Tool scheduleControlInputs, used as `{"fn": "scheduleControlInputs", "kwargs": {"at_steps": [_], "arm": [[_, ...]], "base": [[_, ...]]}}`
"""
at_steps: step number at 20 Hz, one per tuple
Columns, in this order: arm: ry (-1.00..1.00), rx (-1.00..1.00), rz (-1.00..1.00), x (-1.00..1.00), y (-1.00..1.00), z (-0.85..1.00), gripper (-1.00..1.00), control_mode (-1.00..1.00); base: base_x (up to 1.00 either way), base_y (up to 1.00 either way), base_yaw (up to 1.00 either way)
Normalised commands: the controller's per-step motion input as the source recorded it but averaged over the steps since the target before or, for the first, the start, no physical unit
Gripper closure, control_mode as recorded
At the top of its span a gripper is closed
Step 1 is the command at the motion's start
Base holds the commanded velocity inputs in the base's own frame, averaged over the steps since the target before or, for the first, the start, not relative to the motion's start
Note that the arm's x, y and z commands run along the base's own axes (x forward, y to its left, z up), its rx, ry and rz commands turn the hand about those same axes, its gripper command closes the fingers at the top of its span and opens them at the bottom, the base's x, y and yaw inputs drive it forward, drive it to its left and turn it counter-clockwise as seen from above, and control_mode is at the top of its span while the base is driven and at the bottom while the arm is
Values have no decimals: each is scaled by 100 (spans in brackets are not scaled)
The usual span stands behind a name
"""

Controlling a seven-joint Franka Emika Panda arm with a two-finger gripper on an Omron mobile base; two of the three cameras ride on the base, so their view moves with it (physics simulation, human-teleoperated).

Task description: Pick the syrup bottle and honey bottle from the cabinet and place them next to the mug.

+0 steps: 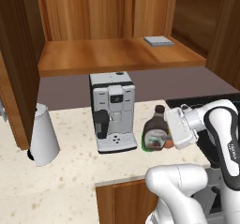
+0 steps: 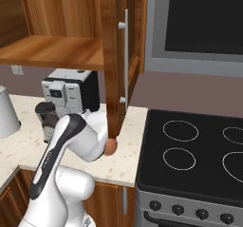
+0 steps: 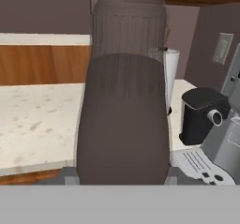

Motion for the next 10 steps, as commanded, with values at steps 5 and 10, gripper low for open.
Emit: {"fn": "scheduleControlInputs", "kwargs": {"at_steps": [5, 10], "arm": [[0, 0, 2, 7, 0, -42, 100, -100], [-4, 0, 3, 9, -7, -39, 100, -100]], "base": [[0, 0, 0], [0, 0, 0]]}}
